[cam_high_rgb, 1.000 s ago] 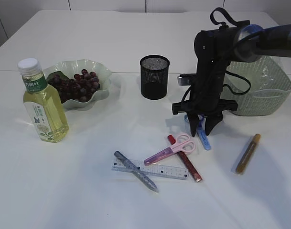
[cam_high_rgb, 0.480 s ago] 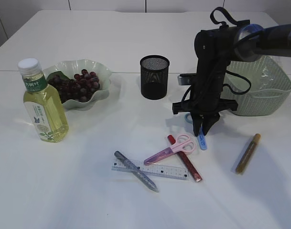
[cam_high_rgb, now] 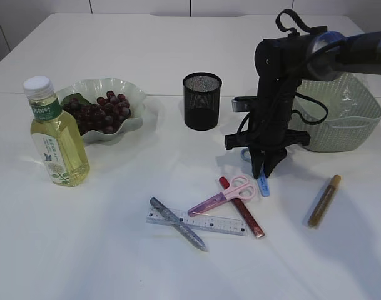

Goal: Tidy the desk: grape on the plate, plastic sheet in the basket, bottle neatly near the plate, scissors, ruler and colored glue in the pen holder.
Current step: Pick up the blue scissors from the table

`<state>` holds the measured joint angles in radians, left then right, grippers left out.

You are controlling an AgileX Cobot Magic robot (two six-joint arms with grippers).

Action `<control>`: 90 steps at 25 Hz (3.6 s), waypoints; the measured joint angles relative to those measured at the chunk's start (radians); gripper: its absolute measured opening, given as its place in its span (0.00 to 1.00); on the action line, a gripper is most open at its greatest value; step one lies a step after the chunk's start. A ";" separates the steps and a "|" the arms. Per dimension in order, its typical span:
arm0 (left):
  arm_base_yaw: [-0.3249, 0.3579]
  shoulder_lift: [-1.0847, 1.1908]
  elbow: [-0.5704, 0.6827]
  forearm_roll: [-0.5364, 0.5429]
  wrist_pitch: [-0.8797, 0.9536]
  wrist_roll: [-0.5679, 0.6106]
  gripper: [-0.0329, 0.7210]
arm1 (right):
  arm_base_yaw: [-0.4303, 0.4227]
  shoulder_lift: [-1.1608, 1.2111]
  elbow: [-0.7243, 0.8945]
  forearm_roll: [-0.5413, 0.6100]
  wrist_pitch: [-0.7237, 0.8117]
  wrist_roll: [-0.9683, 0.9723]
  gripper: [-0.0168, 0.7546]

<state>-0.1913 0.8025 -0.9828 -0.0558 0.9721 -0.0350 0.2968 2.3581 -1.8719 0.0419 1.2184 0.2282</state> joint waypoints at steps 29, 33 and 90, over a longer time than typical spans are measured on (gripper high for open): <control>0.000 0.000 0.000 0.000 0.018 0.000 0.63 | 0.000 -0.038 0.000 0.003 0.000 -0.029 0.35; 0.000 0.000 0.000 0.000 0.018 0.000 0.63 | 0.000 -0.038 0.000 0.003 0.000 -0.027 0.36; 0.000 0.000 0.000 -0.015 0.019 0.000 0.63 | 0.000 0.009 0.000 0.007 -0.002 -0.027 0.24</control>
<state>-0.1913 0.8025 -0.9828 -0.0711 0.9907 -0.0350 0.2968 2.3667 -1.8719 0.0493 1.2167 0.2013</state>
